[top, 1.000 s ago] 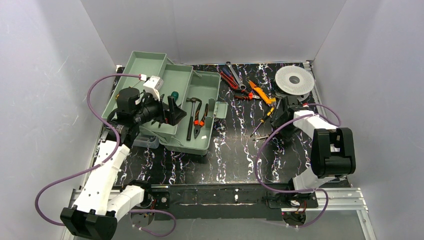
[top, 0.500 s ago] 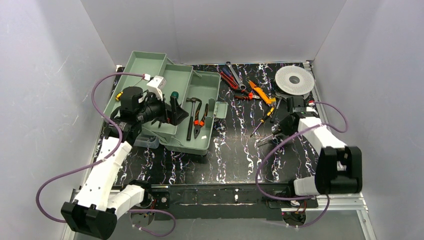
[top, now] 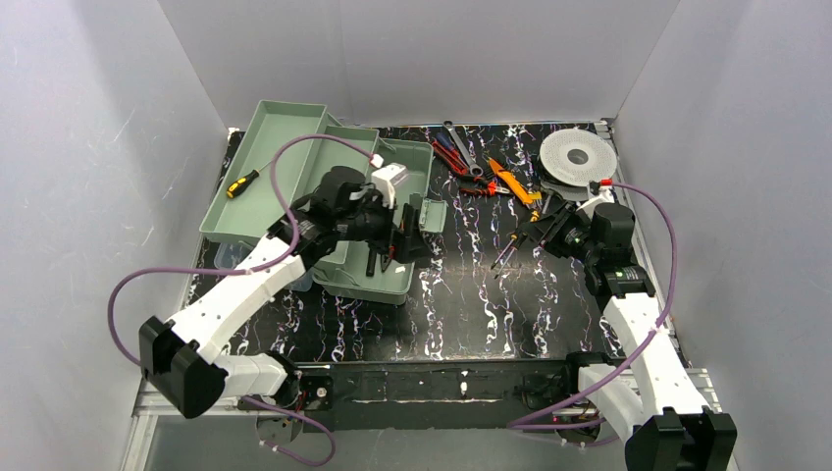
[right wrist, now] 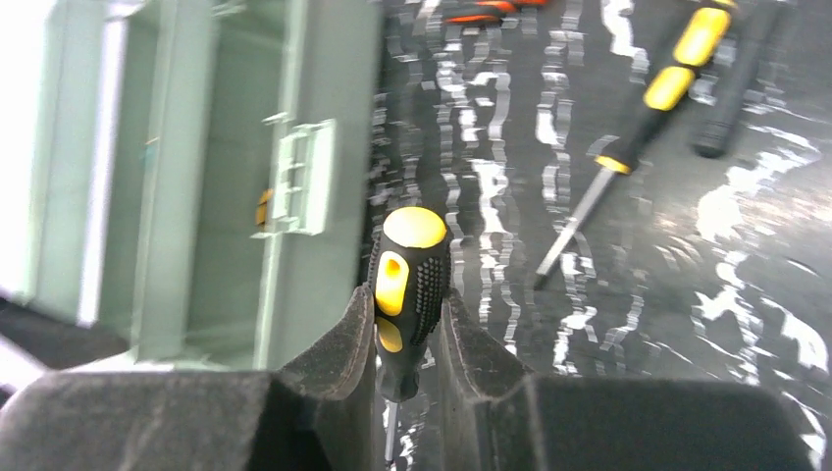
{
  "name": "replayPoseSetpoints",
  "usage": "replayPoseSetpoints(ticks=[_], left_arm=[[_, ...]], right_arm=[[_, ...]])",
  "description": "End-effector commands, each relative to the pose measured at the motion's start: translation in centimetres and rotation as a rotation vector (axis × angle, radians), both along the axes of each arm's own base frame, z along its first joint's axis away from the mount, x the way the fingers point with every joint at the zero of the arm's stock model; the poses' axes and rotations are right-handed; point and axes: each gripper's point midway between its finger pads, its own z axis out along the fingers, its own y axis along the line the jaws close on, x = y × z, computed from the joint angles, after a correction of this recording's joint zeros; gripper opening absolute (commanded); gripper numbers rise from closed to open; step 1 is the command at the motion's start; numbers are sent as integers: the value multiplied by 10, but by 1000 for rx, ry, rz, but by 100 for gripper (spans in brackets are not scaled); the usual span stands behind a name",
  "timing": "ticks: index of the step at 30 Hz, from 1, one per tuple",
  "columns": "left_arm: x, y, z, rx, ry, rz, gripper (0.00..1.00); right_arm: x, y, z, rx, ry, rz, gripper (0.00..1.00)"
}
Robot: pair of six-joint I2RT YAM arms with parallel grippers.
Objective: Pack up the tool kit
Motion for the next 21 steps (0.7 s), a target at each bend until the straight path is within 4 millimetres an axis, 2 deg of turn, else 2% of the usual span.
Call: replayPoseSetpoints(ticks=[1, 6, 10, 15, 21], left_arm=[[1, -46, 17, -90, 16, -33, 98], [-3, -98, 12, -113, 37, -125, 95], [-10, -129, 14, -138, 38, -176, 91], [-17, -149, 18, -180, 50, -214, 89], [-25, -159, 24, -228, 25, -229, 80]], right_arm=[[-17, 42, 57, 109, -220, 291, 1], [-39, 64, 80, 218, -252, 427, 1], [-52, 67, 98, 245, -301, 458, 1], [-63, 69, 109, 254, -337, 483, 1], [-72, 76, 111, 281, -328, 528, 1]])
